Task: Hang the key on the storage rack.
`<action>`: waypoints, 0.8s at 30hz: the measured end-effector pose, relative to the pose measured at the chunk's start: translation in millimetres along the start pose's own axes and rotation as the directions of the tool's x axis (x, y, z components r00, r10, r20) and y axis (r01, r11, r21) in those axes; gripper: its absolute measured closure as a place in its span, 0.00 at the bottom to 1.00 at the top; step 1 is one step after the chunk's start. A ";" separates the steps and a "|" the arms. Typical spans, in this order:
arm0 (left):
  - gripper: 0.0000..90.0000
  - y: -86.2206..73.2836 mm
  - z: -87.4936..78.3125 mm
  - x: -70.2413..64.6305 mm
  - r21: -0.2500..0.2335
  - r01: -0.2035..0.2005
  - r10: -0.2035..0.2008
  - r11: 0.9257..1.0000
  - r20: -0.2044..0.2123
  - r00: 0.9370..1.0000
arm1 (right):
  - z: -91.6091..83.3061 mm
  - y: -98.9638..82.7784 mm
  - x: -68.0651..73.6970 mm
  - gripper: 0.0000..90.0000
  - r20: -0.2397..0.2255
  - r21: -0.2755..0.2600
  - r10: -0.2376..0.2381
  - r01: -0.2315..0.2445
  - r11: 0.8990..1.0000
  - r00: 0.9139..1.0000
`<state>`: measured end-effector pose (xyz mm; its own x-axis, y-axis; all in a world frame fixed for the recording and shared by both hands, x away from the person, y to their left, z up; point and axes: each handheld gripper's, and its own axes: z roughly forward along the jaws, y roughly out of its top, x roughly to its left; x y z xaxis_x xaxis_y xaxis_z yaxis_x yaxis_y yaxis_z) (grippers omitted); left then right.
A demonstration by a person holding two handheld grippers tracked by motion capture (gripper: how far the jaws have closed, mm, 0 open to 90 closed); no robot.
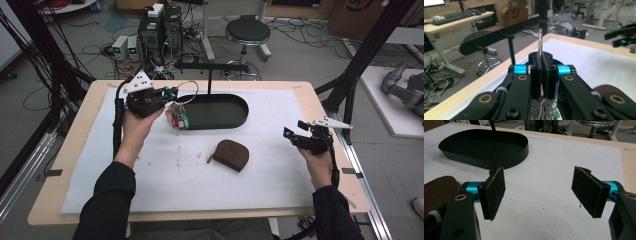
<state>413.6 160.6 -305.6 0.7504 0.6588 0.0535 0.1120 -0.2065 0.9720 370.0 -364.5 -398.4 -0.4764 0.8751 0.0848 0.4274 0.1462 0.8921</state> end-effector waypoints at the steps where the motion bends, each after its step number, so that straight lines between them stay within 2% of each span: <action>1: 0.96 -0.5 1.4 3.4 0.000 0.013 -0.013 1.000 -0.010 1.000 | 0.0 0.0 0.0 0.31 -0.001 -0.002 0.002 -0.002 1.000 1.000; 7: 0.96 2.7 9.3 17.5 0.013 0.035 -0.034 0.999 -0.032 0.999 | -0.1 0.0 0.2 0.31 0.000 -0.003 0.004 -0.004 1.000 1.000; 9: 0.96 3.7 12.2 20.4 0.008 0.034 -0.034 0.999 -0.038 0.999 | 0.0 0.0 0.0 0.31 0.000 -0.003 0.002 -0.002 1.000 1.000; 24: 0.96 5.7 41.4 41.7 0.051 0.098 -0.094 0.994 -0.076 0.993 | 0.2 -0.1 -0.9 0.31 -0.005 -0.002 0.013 -0.013 1.000 1.000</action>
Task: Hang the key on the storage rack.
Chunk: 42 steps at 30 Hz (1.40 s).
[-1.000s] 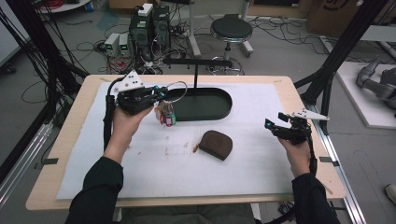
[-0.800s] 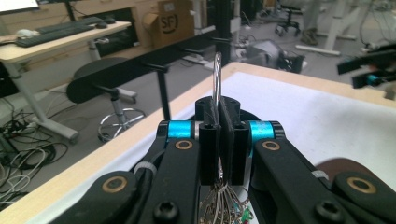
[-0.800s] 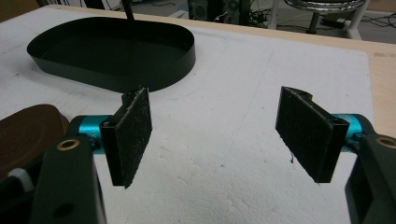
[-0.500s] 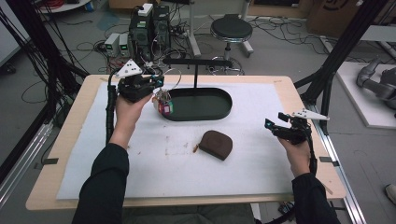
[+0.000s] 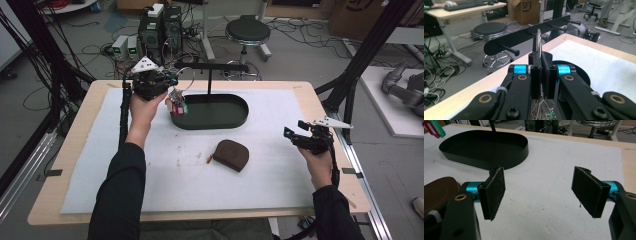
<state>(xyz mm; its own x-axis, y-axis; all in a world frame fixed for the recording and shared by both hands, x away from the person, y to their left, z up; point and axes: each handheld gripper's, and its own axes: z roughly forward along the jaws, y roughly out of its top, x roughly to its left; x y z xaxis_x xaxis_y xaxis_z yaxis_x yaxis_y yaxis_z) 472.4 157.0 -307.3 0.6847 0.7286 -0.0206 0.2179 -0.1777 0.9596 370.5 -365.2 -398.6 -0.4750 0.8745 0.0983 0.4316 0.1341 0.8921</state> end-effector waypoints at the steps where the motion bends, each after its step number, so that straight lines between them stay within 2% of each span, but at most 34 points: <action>1: 0.96 -0.2 1.6 0.8 0.002 0.001 -0.001 1.000 -0.004 1.000 | 0.0 0.0 -0.1 0.31 0.001 0.000 0.000 0.000 1.000 1.000; 7: 0.96 -0.5 8.4 6.3 0.017 0.015 -0.014 1.000 -0.029 0.999 | 0.2 -0.1 -0.5 0.31 -0.002 0.000 0.002 -0.002 1.000 1.000; 22: 0.96 -11.7 16.6 23.2 0.020 0.085 -0.084 0.996 -0.068 0.994 | -0.5 0.2 -0.5 0.31 0.001 -0.007 0.001 -0.001 1.000 1.000; 25: 0.96 -13.8 18.0 24.6 0.034 0.090 -0.087 0.995 -0.074 0.993 | 0.0 0.0 -0.4 0.31 -0.001 -0.004 0.002 -0.002 1.000 1.000; 36: 0.95 -15.5 22.1 24.0 0.038 0.095 -0.091 0.995 -0.094 0.991 | -0.5 0.0 -1.1 0.31 -0.003 -0.007 0.008 -0.008 1.000 1.000; 42: 0.90 -14.2 19.3 24.2 0.037 0.101 -0.096 0.994 -0.116 0.989 | -0.5 0.2 -1.0 0.31 -0.004 -0.007 0.006 -0.006 1.000 1.000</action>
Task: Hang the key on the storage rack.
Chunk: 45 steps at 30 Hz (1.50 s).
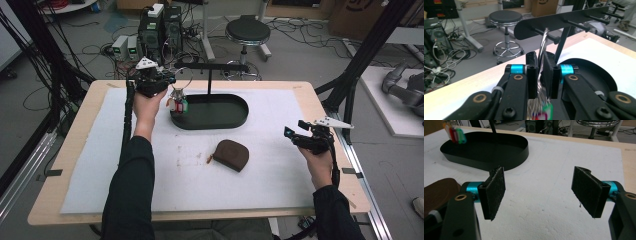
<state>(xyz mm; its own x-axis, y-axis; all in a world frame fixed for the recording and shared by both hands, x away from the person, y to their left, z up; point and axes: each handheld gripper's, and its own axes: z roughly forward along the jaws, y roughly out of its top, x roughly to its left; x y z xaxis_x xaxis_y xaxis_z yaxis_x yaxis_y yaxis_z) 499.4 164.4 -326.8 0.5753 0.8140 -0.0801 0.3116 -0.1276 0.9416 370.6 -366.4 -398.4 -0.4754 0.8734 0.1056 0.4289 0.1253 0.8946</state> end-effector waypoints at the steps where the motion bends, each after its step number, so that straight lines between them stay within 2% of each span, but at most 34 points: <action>1: 0.87 0.3 -1.1 0.4 0.000 0.002 -0.002 1.000 -0.003 1.000 | 0.3 -0.1 -0.2 0.31 -0.001 0.001 -0.003 0.003 1.000 1.000; 3: 0.86 0.7 -3.8 1.1 -0.003 0.006 -0.006 1.000 0.007 1.000 | 0.4 -0.1 -0.1 0.31 -0.001 0.000 -0.003 0.003 1.000 1.000; 6: 0.79 1.0 -9.1 -0.6 -0.009 0.005 -0.004 1.000 0.010 1.000 | 0.4 0.0 -0.1 0.31 -0.001 0.000 -0.004 0.004 1.000 1.000; 7: 0.73 0.9 -11.5 -2.1 -0.006 0.003 -0.003 1.000 0.008 1.000 | 0.4 -0.1 -0.2 0.31 -0.001 0.000 -0.002 0.002 1.000 1.000; 8: 0.61 0.7 -13.0 -3.4 0.000 -0.001 0.001 1.000 0.004 1.000 | 0.5 -0.2 -0.3 0.31 -0.001 0.003 -0.004 0.004 1.000 1.000; 9: 0.61 0.1 -15.2 -5.6 0.008 -0.009 0.009 1.000 -0.001 1.000 | 0.5 -0.2 -0.3 0.31 -0.001 0.003 -0.004 0.004 1.000 1.000; 12: 0.47 -4.9 -24.4 -14.0 0.011 -0.045 0.045 0.999 0.014 0.999 | 0.8 -0.3 0.5 0.31 -0.003 0.006 -0.003 0.003 1.000 1.000; 14: 0.41 -10.3 -33.0 -21.1 0.011 -0.081 0.080 0.997 0.042 0.996 | 0.9 -0.3 0.6 0.31 -0.007 0.007 -0.012 0.012 1.000 1.000; 16: 0.40 -17.3 -43.5 -28.5 0.008 -0.112 0.111 0.994 0.071 0.991 | 1.0 -0.2 1.7 0.31 -0.011 0.007 -0.013 0.013 1.000 1.000; 19: 0.37 -30.4 -60.5 -38.5 0.002 -0.135 0.134 0.991 0.109 0.985 | 1.9 -0.3 2.8 0.31 -0.012 0.014 -0.020 0.021 1.000 1.000; 23: 0.35 -49.6 -82.7 -49.5 -0.018 -0.136 0.137 0.991 0.139 0.981 | 2.4 -0.3 5.1 0.31 -0.013 0.020 -0.030 0.031 0.999 0.999; 26: 0.33 -62.6 -96.3 -53.4 -0.018 -0.152 0.153 0.988 0.150 0.977 | 2.9 -0.4 6.1 0.31 -0.015 0.023 -0.038 0.038 0.999 0.999; 34: 0.29 -93.2 -121.6 -50.2 -0.011 -0.143 0.143 0.990 0.156 0.977 | 2.9 -0.7 8.2 0.31 -0.013 0.033 -0.044 0.044 0.998 0.999; 36: 0.29 -99.5 -126.3 -52.1 -0.019 -0.127 0.128 0.992 0.155 0.979 | 2.7 -1.1 8.2 0.31 -0.013 0.037 -0.045 0.045 0.998 0.999; 41: 0.28 -111.9 -136.7 -56.3 -0.009 -0.134 0.134 0.991 0.153 0.979 | 1.2 -4.5 9.2 0.31 -0.011 0.046 -0.051 0.051 0.998 0.999; 45: 0.27 -124.4 -143.9 -53.5 -0.015 -0.120 0.121 0.993 0.133 0.984 | -1.8 -9.3 9.9 0.31 -0.007 0.060 -0.058 0.058 0.997 0.998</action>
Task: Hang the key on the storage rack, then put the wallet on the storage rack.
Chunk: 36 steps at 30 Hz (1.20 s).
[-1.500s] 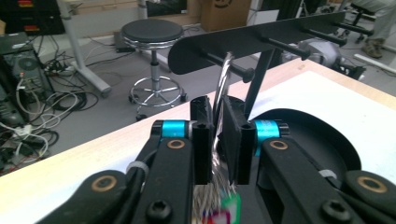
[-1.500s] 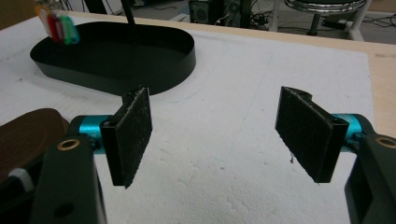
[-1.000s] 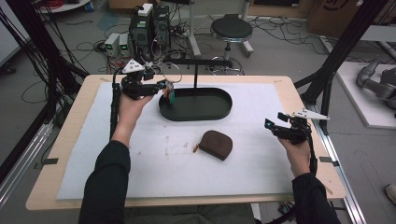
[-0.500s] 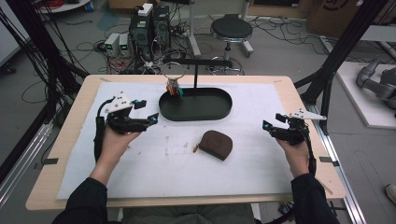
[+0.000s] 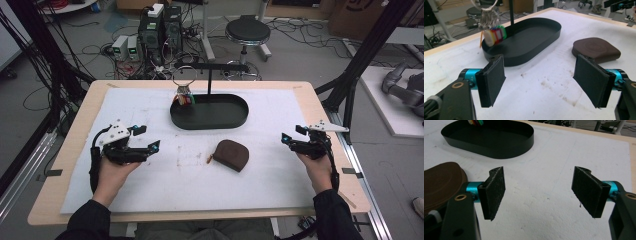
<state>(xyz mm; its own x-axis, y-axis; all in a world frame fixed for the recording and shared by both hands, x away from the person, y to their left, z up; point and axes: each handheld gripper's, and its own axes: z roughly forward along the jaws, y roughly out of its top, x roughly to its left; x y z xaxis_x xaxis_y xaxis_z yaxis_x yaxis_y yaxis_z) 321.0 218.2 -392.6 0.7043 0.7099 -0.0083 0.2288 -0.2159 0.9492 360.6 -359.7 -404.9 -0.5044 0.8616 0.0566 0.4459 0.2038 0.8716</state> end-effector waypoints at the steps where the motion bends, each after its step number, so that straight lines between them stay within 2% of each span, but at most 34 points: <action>1: 0.27 -3.0 -1.5 0.9 0.000 0.004 -0.004 1.000 -0.005 1.000 | -0.7 -1.2 -0.2 0.31 0.001 0.001 -0.003 0.003 1.000 1.000; 6: 0.26 -10.5 -6.1 6.4 -0.007 0.028 -0.028 1.000 -0.033 0.999 | -1.9 -5.5 -1.5 0.31 0.004 0.007 -0.003 0.003 1.000 1.000; 12: 0.26 -14.6 -4.0 9.4 -0.005 0.059 -0.059 0.998 -0.040 0.997 | 0.5 -6.9 -0.3 0.30 -0.004 0.016 -0.006 0.006 1.000 1.000; 16: 0.26 -13.6 -3.2 7.0 -0.012 0.043 -0.044 0.999 -0.031 0.999 | 2.6 -6.5 1.6 0.30 -0.007 0.018 -0.019 0.019 1.000 1.000; 19: 0.26 -14.0 -2.2 6.8 -0.013 0.036 -0.037 0.999 -0.040 0.999 | 3.2 -6.5 3.0 0.30 -0.009 0.018 -0.023 0.024 1.000 1.000; 26: 0.26 -18.3 -3.5 11.1 -0.009 0.051 -0.052 0.999 -0.055 0.997 | 5.5 -5.5 8.2 0.30 -0.022 0.016 -0.031 0.031 0.999 0.999; 30: 0.27 -18.9 -7.0 12.3 -0.022 0.050 -0.051 0.999 -0.061 0.997 | 8.1 -5.1 11.4 0.30 -0.042 0.015 -0.036 0.037 0.999 0.998; 33: 0.26 -19.0 -7.8 11.6 -0.024 0.049 -0.051 0.998 -0.063 0.997 | 10.5 -4.7 14.2 0.30 -0.075 0.011 -0.012 0.013 1.000 0.997; 36: 0.27 -18.6 -7.7 10.6 -0.021 0.044 -0.045 0.999 -0.063 0.997 | 13.6 -4.0 19.4 0.31 -0.099 0.013 -0.014 0.015 1.000 0.995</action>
<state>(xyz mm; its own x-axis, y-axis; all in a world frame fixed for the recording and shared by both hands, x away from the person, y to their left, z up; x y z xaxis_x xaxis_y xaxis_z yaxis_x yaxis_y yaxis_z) 319.1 234.9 -407.9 0.6494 0.7598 -0.0312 0.2452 -0.1704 0.9544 359.1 -337.4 -413.9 -0.5815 0.8082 0.0928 0.4475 0.2225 0.8662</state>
